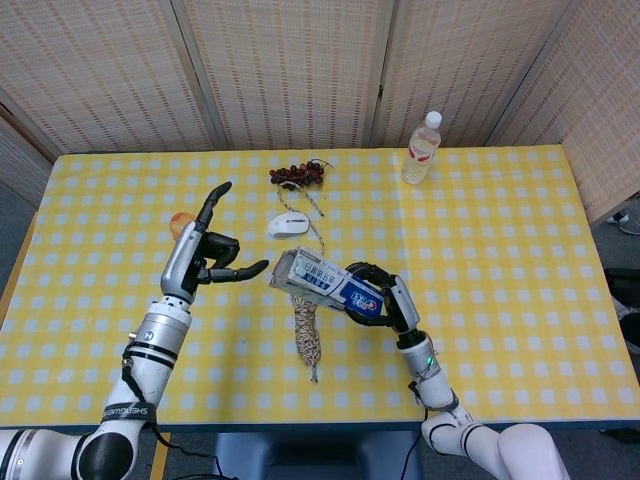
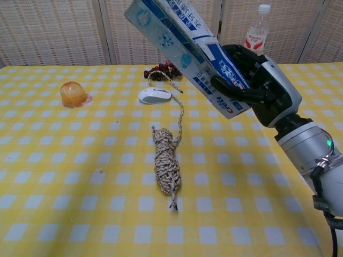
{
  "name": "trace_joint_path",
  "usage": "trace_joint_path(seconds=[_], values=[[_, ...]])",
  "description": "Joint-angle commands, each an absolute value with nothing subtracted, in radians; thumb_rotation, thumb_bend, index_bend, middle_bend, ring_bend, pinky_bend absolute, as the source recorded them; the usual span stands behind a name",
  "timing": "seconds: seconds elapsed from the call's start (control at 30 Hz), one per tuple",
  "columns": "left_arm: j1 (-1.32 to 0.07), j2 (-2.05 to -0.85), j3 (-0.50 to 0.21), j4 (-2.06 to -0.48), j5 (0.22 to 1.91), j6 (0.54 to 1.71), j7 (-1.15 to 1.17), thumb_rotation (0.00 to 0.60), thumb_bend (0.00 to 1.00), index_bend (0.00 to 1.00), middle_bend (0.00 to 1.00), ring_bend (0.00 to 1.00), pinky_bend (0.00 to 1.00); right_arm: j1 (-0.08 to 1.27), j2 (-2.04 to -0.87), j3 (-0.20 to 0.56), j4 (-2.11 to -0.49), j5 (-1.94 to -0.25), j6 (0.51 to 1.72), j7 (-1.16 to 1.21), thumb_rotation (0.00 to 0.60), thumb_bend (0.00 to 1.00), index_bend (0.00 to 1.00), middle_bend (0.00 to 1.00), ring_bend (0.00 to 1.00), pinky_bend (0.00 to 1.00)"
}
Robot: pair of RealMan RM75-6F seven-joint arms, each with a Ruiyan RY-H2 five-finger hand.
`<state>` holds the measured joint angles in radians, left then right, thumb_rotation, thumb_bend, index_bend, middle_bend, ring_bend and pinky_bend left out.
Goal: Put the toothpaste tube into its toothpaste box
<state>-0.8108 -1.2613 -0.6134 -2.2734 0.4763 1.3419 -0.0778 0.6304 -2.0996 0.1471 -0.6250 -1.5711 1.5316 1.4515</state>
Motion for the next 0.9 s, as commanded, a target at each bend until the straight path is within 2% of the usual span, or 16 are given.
trace_joint_path(seconds=[0.03,0.1,0.13,0.17,0.23,0.27,0.33,0.43,0.63,0.9], values=[[-0.774,-1.236,-0.514,-2.237,0.683,1.391,0.019,0.600,0.12,0.00,0.94,0.90,1.00,0.602,-2.061,0.135,-0.623,-1.576,1.552,1.426,0.600,0.29,0.52,0.41,0.49,0.55],[-0.756,-1.232,-0.461,-2.210,0.799,1.412,0.057,0.600,0.13,0.03,0.82,0.79,0.96,0.584,-2.036,0.125,-0.623,-1.578,1.560,1.406,0.600,0.29,0.52,0.42,0.49,0.55],[-0.744,-1.230,-0.422,-2.188,0.869,1.415,0.080,0.600,0.12,0.07,0.72,0.68,0.87,0.573,-2.017,0.121,-0.626,-1.579,1.563,1.393,0.600,0.29,0.52,0.42,0.49,0.55],[-0.735,-1.227,-0.396,-2.169,0.910,1.414,0.093,0.600,0.12,0.12,0.61,0.55,0.75,0.567,-2.002,0.118,-0.629,-1.579,1.563,1.381,0.600,0.29,0.52,0.42,0.49,0.55],[-0.719,-1.217,-0.342,-2.122,0.978,1.397,0.122,0.600,0.12,0.18,0.44,0.36,0.48,0.552,-1.963,0.107,-0.640,-1.583,1.563,1.352,0.600,0.29,0.52,0.42,0.49,0.55],[-0.712,-1.212,-0.322,-2.102,1.000,1.391,0.133,0.600,0.12,0.20,0.38,0.30,0.35,0.546,-1.946,0.102,-0.646,-1.586,1.563,1.336,0.600,0.29,0.52,0.42,0.49,0.55],[-0.697,-1.203,-0.286,-2.068,1.026,1.371,0.146,0.600,0.12,0.20,0.34,0.25,0.23,0.533,-1.905,0.087,-0.665,-1.596,1.563,1.296,0.600,0.29,0.52,0.42,0.49,0.55],[-0.679,-1.208,-0.265,-2.024,1.048,1.362,0.141,0.600,0.12,0.19,0.32,0.22,0.20,0.512,-1.844,0.063,-0.710,-1.604,1.549,1.248,0.600,0.29,0.52,0.42,0.49,0.55],[-0.660,-1.226,-0.263,-1.986,1.064,1.349,0.118,0.600,0.12,0.18,0.31,0.22,0.17,0.472,-1.768,0.015,-0.746,-1.611,1.504,1.194,0.600,0.29,0.52,0.42,0.49,0.55],[-0.650,-1.244,-0.265,-1.973,1.072,1.337,0.145,0.600,0.12,0.17,0.31,0.22,0.17,0.410,-1.804,-0.016,-0.621,-1.599,1.474,1.237,0.600,0.29,0.52,0.42,0.49,0.55]])
